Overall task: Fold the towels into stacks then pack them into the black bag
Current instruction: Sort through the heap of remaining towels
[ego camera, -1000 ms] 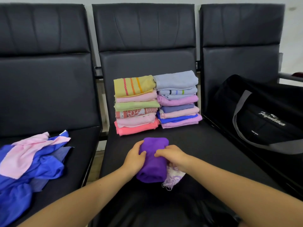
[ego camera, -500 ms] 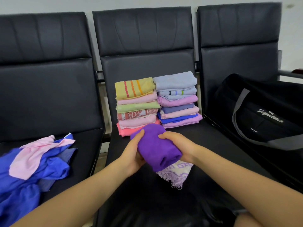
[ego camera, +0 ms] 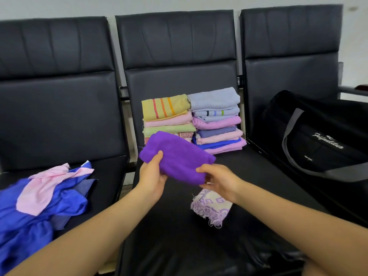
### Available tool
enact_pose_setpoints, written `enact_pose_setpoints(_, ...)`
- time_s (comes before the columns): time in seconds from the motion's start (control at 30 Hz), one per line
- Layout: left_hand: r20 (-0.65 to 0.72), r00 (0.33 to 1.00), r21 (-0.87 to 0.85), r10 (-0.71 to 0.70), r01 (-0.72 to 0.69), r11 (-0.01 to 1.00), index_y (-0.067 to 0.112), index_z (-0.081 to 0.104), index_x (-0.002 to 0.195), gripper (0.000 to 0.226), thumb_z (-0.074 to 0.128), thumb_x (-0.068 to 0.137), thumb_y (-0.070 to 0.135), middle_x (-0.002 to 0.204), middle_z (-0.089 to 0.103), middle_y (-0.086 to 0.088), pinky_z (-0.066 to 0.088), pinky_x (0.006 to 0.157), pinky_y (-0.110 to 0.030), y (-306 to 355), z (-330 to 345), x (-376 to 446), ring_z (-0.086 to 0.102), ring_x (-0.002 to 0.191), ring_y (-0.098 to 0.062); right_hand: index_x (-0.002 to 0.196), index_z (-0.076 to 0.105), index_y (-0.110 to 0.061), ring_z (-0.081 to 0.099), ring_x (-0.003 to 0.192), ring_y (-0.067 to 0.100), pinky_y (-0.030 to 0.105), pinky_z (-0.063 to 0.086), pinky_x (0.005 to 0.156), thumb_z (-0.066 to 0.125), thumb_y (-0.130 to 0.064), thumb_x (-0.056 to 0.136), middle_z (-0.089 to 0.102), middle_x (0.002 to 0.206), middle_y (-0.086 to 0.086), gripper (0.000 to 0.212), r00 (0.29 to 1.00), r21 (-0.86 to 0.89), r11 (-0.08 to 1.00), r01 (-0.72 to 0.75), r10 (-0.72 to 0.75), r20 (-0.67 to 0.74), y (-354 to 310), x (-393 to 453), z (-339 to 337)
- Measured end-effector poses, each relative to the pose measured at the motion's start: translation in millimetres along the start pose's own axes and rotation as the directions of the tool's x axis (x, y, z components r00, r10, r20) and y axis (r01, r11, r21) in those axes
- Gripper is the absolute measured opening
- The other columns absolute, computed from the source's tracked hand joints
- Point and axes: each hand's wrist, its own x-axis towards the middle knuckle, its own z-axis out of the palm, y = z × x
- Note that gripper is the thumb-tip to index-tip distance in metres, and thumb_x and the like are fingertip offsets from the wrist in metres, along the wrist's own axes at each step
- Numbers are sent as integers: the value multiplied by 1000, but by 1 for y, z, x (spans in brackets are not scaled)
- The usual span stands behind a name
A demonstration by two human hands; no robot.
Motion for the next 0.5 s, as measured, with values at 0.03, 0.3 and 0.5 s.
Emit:
enact_pose_setpoints(0.03,22,1000,19,5,-6,1000,15,55,124,32,59,92,10,112,68,-3,55,81,-39,0,-1,-1,66,100,-20,99,64,-7,63,90,21,31,56,73,62,-4,85,67,101,10,14,998,48,998,28,-26,-49,-4,1,-6)
enact_pose_setpoints(0.3,145,941,583,-305,168,795,19,64,104,23,63,85,6,93,71,-2,55,67,-31,-45,-8,-34,65,80,-17,82,59,-10,50,73,22,31,43,64,49,-13,90,55,80,9,13,915,-464,885,27,-208,-345,-11,6,-63)
enact_pose_setpoints(0.5,53,906,888,-420,150,435,10,58,112,24,58,93,24,94,62,-5,51,48,-19,-69,-17,-46,59,71,-11,103,59,-13,62,91,17,28,49,66,66,-26,86,63,98,1,22,982,-798,583,-155,3,-189,17,6,-81)
